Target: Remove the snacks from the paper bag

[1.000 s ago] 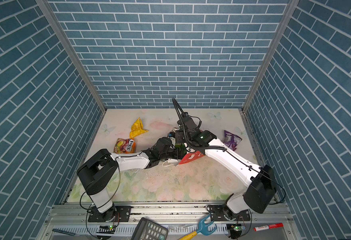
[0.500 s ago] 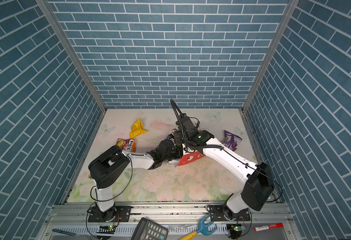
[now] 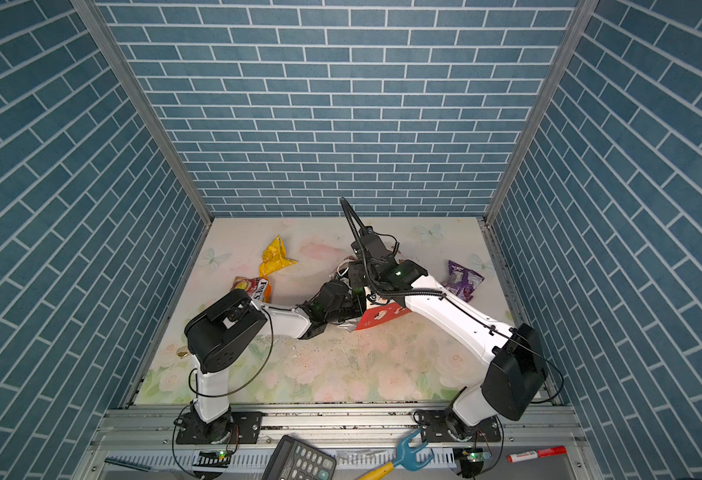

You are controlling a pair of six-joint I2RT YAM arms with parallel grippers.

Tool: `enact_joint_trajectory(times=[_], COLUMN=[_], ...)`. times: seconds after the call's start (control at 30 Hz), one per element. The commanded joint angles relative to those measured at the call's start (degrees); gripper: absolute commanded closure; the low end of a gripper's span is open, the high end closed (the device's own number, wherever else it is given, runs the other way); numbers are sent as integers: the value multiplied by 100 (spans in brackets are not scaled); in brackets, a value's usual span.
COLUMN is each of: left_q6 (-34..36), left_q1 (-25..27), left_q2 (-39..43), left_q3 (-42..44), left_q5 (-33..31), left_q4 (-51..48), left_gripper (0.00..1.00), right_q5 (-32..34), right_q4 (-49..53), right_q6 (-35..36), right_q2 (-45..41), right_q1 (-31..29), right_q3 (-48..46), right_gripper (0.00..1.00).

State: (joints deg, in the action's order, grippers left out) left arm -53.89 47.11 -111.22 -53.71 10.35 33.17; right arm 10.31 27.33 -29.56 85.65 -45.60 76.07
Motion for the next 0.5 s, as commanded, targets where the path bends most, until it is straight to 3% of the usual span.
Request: enact_joint_trajectory(times=[0.0, 0.3, 0.47], left_q6=[317, 476, 708], left_q1=[-88, -88, -88], left_q2=[315, 762, 1243], left_q3=[131, 492, 609], left_q5=[-358, -357, -456], left_q4=[-398, -137, -474], left_gripper=[100, 100, 100], right_q5=[138, 213, 260], right_q4=[-93, -42, -25], right_q6=[-23, 3, -2], right_q2=[-119, -118, -134], right_q1=[25, 25, 25], right_q3=[-51, -22, -31], right_gripper=[100, 100, 100])
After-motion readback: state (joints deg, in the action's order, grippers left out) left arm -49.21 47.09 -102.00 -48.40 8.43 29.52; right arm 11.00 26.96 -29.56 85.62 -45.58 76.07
